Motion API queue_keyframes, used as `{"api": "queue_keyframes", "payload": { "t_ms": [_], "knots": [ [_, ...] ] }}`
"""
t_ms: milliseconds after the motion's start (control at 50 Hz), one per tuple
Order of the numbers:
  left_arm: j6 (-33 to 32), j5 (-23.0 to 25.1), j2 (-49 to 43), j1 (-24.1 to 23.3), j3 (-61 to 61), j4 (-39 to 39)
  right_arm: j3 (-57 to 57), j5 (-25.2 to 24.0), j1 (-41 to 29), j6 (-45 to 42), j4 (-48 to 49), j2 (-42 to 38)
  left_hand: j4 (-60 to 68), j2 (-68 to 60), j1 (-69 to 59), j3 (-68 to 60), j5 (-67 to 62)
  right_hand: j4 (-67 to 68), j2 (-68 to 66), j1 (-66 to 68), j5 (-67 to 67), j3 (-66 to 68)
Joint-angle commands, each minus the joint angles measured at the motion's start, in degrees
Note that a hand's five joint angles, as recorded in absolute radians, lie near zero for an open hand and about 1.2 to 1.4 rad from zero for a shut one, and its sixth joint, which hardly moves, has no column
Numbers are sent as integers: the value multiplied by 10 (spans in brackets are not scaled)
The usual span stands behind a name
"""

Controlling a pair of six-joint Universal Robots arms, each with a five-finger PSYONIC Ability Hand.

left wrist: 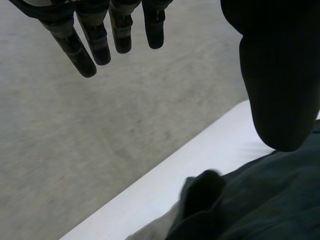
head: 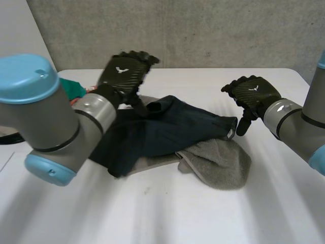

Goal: Fold the laundry.

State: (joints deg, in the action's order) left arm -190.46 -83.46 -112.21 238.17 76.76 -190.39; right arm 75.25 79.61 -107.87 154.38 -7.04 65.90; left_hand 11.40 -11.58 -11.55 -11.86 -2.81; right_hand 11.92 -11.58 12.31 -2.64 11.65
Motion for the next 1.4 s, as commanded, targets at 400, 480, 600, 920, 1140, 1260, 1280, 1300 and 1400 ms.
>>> {"api": "queue_keyframes", "payload": {
  "t_ms": [400, 480, 600, 920, 1140, 1260, 1280, 1300, 1400],
  "knots": [
    [-243, -86, -286, -37, -289, 146, 57, 0, 22, 0, 41, -4, 686, -684, -685, -681, -672, -19, 16, -23, 26, -16],
    [-223, -186, -248, -11, -297, 125, 59, 1, 20, -1, 41, -5, 686, -684, -685, -681, -672, -19, 16, -23, 26, -16],
    [-157, -232, -138, 112, -282, 50, 61, 0, 13, -2, 41, -9, 686, -684, -685, -681, -672, -19, 16, -23, 26, -16],
    [-184, -204, -219, 225, -369, 99, 60, 3, -2, 0, 21, -9, 548, -546, -546, -543, -534, -19, 16, -23, 26, -16],
    [-141, -94, -77, 165, -197, 153, 42, 2, -7, -7, -62, 9, -14, 16, 15, 19, 28, -19, 16, -23, 26, -16],
    [-128, -45, 9, 107, -31, 154, 51, 3, -13, -47, -138, 36, -7, 9, 9, 12, 21, -19, 16, -23, 26, -16],
    [-127, -40, 15, 100, -11, 154, 55, 3, -13, -53, -146, 40, 15, -13, -13, -10, -1, -19, 16, -23, 26, -16],
    [-125, -34, 22, 92, 8, 154, 61, 1, -13, -59, -151, 45, 38, -37, -37, -34, -24, -19, 16, -23, 26, -16],
    [-102, -3, 24, 42, 95, 147, 110, -8, -16, -80, -154, 70, 149, -148, -148, -145, -135, -16, 12, -20, 23, -13]
  ]
}}
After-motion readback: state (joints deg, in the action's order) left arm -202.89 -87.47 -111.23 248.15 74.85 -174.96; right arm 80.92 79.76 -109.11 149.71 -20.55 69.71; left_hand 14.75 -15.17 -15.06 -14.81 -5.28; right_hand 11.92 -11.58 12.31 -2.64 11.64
